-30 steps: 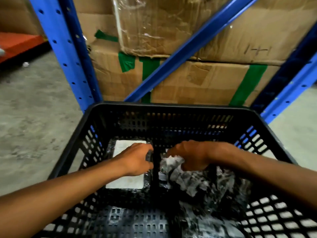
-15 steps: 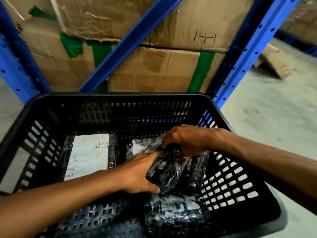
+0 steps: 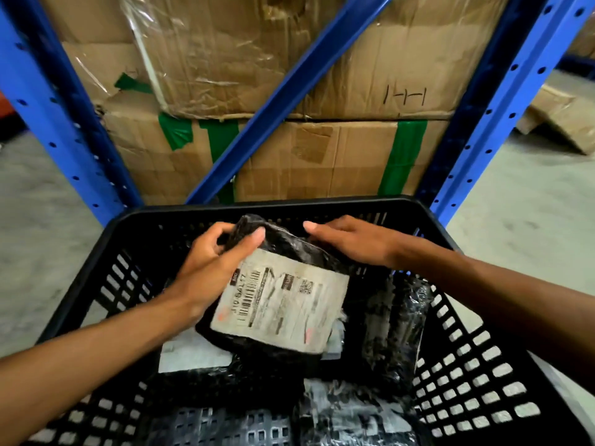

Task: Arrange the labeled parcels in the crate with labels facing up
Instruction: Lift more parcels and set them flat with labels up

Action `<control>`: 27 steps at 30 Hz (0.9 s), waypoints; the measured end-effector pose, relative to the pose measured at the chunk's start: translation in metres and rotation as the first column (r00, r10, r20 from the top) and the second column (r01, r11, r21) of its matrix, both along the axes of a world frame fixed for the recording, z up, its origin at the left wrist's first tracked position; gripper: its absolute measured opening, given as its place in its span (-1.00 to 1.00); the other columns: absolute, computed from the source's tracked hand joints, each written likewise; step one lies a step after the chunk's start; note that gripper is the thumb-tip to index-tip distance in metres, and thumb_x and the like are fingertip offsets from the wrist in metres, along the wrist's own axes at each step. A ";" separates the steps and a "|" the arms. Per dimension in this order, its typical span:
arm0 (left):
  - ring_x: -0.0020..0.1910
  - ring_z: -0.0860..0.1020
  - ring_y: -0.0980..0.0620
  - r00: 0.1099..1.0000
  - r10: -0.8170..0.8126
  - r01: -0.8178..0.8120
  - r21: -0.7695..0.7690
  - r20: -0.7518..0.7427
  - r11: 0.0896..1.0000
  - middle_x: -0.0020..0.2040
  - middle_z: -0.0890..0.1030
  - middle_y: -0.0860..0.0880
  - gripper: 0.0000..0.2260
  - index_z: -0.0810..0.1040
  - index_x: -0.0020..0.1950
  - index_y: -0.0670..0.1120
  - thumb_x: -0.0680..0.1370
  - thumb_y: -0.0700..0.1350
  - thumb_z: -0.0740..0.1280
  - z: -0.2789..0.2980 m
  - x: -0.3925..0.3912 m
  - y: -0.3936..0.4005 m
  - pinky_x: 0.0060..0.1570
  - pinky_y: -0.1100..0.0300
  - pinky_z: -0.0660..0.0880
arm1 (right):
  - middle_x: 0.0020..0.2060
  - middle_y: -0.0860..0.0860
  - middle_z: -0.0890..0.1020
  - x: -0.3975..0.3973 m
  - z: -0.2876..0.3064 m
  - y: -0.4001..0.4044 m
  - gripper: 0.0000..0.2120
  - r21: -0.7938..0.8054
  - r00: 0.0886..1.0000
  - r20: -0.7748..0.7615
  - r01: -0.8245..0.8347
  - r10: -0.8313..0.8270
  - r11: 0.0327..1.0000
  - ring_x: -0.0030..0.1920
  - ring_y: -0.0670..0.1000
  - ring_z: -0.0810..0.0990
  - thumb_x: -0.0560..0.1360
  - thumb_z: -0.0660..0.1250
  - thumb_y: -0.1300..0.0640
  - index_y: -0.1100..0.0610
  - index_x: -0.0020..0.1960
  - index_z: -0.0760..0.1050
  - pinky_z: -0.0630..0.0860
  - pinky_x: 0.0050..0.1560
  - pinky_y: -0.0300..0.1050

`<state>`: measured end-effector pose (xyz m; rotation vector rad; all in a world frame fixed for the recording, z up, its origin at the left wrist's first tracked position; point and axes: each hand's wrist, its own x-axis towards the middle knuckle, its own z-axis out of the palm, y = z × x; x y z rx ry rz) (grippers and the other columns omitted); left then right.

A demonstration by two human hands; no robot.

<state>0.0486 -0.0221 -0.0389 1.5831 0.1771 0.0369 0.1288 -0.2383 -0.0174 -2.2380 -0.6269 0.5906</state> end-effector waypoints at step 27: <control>0.06 0.61 0.04 0.960 0.125 -0.070 0.218 -0.251 0.974 0.02 0.67 0.06 -0.53 0.58 0.06 0.03 0.40 0.37 0.27 0.012 -0.014 0.061 0.12 0.08 0.48 | -0.06 0.12 0.74 -0.017 -0.001 0.052 -0.64 0.162 0.961 -0.270 -0.015 0.059 0.987 -0.14 0.00 0.73 0.51 0.33 -0.03 0.25 0.08 0.60 0.65 -0.15 -0.18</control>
